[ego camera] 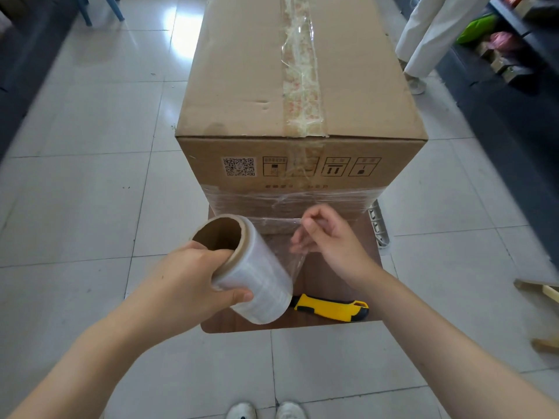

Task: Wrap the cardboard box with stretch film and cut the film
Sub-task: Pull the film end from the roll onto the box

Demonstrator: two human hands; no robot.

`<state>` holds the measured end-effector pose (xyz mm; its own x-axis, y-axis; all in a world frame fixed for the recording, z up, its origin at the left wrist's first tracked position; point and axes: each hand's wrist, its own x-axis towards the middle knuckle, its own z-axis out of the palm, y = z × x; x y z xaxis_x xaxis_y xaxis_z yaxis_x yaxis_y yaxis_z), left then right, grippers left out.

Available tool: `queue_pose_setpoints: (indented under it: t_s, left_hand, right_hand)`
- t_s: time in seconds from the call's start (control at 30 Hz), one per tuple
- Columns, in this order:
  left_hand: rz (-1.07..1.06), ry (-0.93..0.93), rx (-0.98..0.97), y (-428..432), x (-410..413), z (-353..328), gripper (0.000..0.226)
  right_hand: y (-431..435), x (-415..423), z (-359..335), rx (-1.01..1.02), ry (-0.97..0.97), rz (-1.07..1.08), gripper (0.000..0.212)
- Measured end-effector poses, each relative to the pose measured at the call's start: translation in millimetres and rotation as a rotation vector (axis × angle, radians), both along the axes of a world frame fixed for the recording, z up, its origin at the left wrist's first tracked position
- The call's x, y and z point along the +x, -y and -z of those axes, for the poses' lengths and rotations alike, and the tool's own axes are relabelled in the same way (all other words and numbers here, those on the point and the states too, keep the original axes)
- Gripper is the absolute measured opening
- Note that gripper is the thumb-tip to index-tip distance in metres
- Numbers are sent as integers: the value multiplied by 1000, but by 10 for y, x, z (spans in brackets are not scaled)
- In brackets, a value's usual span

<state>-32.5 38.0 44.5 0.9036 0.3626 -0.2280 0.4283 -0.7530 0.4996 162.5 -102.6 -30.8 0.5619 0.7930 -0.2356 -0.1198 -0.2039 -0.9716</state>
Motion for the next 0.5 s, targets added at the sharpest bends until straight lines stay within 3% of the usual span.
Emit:
queue_pose_setpoints:
  t_s: [0.3, 0.43, 0.5]
  left_hand:
    - [24, 85, 212, -88, 39, 20, 29]
    - [-142, 125, 168, -99, 87, 5, 57]
    - [-161, 116, 197, -103, 109, 10, 55]
  right_hand:
    - [-27, -77, 76, 20, 72, 345, 10]
    - [-105, -170, 57, 45, 63, 383, 10]
    - [-123, -200, 63, 31, 96, 408, 9]
